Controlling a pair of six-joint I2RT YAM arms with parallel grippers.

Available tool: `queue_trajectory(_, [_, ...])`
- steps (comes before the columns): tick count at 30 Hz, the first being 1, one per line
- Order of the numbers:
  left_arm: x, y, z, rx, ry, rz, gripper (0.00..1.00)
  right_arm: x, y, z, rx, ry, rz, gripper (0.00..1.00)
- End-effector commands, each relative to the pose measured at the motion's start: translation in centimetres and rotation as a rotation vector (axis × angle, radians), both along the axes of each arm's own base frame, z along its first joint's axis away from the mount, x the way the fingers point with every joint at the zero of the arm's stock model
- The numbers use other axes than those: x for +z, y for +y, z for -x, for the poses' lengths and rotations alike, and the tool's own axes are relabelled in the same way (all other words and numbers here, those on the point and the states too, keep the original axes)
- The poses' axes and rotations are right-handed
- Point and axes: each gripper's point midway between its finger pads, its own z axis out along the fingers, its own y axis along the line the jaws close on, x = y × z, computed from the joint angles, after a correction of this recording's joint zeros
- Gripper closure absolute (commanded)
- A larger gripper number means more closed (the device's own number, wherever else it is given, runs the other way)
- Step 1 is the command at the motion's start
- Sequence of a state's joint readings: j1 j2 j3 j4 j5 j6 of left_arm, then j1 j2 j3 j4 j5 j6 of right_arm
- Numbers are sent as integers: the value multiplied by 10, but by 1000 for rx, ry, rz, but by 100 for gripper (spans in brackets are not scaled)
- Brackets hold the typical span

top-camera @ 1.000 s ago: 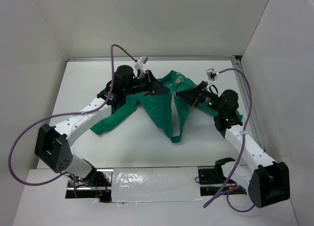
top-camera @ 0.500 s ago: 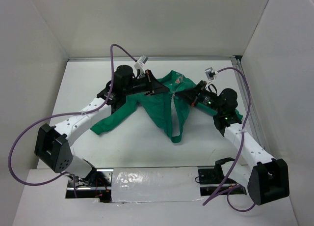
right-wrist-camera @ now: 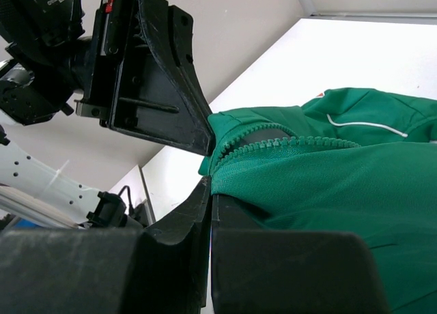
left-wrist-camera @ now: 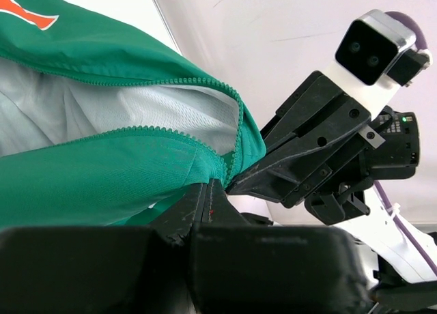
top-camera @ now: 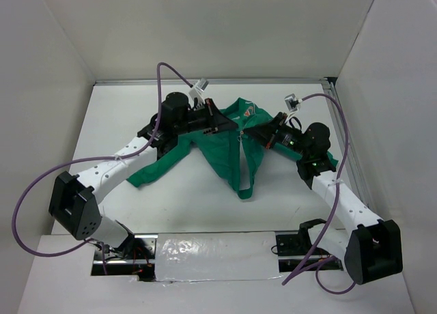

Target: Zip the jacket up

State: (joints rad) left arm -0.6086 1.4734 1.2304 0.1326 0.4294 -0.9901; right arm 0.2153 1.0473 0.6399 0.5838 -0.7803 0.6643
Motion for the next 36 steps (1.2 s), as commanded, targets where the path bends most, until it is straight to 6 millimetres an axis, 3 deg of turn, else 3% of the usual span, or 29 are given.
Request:
queue_trajectory(1, [21,-8,-4,23,-100,16,100,41,1,3,11,-133,-29,100])
queue_trajectory(11, [21,-4,-3,46,-105,8,100,32,-1,0,-6,-95,7,100])
queue_trajectory(18, [32,0,2,46,-149,30,100,17,-4,-1,-22,-54,54,100])
queue_trajectory(36, [22,1,-2,67,-160,-5,100,32,0,0,0,-76,26,100])
